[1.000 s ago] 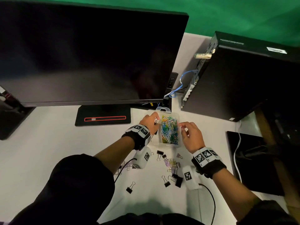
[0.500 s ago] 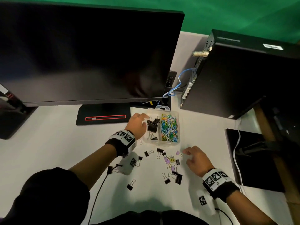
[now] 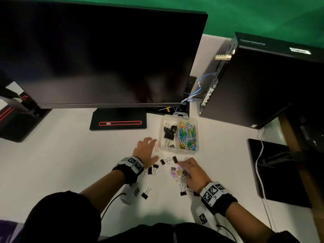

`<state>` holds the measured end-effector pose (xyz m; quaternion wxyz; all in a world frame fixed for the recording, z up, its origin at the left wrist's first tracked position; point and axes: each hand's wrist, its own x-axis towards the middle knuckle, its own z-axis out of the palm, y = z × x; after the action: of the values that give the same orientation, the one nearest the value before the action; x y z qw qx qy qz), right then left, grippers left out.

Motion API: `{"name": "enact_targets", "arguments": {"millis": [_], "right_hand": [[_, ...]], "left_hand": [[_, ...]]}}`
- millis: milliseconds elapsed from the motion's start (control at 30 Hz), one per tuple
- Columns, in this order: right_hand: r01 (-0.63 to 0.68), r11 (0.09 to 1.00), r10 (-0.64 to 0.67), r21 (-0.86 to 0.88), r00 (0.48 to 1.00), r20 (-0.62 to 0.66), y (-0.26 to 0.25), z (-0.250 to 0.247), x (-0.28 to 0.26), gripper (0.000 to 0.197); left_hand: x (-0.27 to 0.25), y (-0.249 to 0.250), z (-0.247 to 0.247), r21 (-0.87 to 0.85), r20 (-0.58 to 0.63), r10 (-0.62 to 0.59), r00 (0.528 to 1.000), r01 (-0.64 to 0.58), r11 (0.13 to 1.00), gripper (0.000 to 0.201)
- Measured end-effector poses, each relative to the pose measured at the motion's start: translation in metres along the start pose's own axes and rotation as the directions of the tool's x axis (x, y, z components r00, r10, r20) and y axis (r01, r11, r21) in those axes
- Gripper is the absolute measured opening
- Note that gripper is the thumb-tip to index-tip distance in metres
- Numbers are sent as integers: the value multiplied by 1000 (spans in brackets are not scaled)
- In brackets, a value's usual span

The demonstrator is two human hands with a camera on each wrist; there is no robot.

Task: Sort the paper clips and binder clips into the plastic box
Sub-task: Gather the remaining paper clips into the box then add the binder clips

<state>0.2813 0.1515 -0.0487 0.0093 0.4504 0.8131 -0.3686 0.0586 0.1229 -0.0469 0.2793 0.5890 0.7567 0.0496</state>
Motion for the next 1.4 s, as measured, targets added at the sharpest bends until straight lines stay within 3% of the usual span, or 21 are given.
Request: {"name": "enact_targets", "arguments": {"millis": [133,367,533,600,700,767,867,1067,1233,1400], "right_hand": [[-35,999,33,-27,997,-66,-4,0,9,48],[47,997,-50,-53,997,-57,-10,12,7,45],[119,993,-119,11,992,-33,0,5,-13,39],[96,995,-96,-7,995,-35,6,-6,-22,51],[-2,998,3,-59,1000,30,20,-24,-35,81],[-82,992,93,-96,989,116,28,-29,-44,102],[-132,980,158,-147,971,182,30,-22,-48,121],[-51,994,68,-101,983,173,6,0,-25,123],[-29,999,36,-45,986,163,-15,11,-1,118],[13,999,-7,-39,986,169,-38,16,20,112]], "left_hand": [[8,6,3,54,43,22,999,-24,998,76],[-11,-9,7,171,83,140,987,-152,973,56],[-45,-26,9,182,189,250,950,-284,942,55],[-56,-36,1,189,151,210,966,-237,953,66],[-66,-56,-16,213,105,45,993,-67,975,99],[-74,-68,-24,201,129,-45,991,19,979,116],[-85,-75,-22,137,211,-77,974,48,989,129],[-81,-41,4,35,221,11,975,-20,999,131],[-64,-14,12,24,198,14,980,-19,1000,131],[-50,7,14,-11,159,49,986,-48,999,118]]}}
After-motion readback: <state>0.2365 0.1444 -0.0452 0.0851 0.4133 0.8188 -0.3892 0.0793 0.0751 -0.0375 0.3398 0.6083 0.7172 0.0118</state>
